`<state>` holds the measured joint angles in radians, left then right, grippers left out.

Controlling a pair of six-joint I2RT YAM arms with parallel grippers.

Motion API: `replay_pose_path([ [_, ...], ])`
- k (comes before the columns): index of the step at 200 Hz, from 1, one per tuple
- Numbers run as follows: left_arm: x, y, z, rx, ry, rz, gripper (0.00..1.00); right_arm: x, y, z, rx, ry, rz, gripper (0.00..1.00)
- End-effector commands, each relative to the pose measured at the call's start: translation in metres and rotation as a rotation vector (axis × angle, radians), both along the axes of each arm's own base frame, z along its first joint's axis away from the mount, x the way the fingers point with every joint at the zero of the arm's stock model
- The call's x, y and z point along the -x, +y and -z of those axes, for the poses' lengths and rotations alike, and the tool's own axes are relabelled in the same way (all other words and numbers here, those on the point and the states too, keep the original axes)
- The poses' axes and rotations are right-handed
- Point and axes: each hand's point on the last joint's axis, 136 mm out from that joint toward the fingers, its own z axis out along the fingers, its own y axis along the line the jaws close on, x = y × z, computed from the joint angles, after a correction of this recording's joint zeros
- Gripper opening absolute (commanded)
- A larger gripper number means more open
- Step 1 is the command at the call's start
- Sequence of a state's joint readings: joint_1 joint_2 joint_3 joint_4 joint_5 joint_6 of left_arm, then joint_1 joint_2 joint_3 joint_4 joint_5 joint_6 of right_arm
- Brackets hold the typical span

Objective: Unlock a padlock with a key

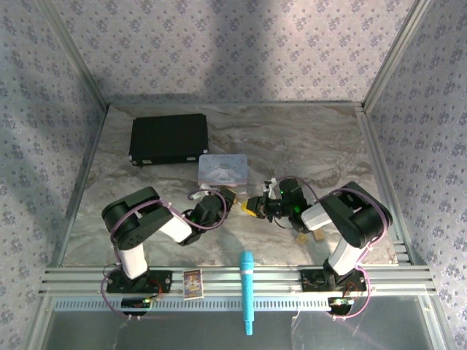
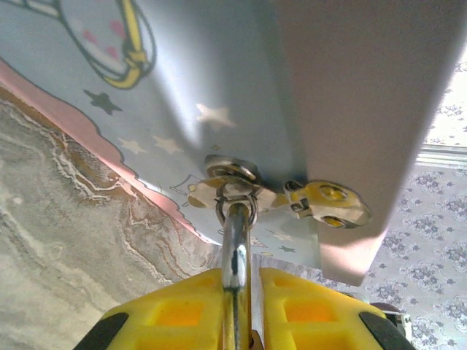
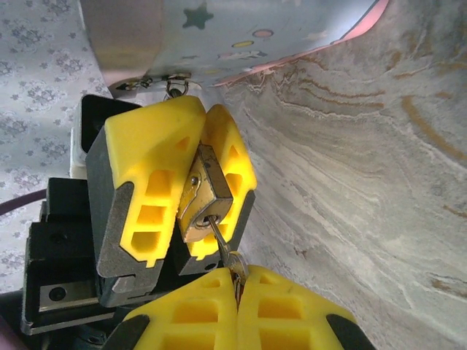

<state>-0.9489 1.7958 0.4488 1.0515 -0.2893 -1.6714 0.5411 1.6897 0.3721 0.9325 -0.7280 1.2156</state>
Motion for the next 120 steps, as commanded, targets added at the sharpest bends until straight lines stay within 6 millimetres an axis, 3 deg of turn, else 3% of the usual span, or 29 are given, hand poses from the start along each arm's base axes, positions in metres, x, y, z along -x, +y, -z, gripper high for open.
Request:
replay_pose_path([
  [1,0.003,-0.015,-0.015,0.07,-0.024,0.03,0.16,-0.009,0.0,-0.014,-0.049,-0.05,0.012,0.0],
  [58,0.004,-0.02,-0.015,0.085,-0.015,0.032,0.16,-0.007,0.005,-0.015,-0.053,-0.051,0.003,0.0],
  [120,0.01,-0.034,-0.024,0.107,-0.031,0.074,0.13,-0.02,0.011,-0.026,-0.087,-0.065,0.013,0.0],
])
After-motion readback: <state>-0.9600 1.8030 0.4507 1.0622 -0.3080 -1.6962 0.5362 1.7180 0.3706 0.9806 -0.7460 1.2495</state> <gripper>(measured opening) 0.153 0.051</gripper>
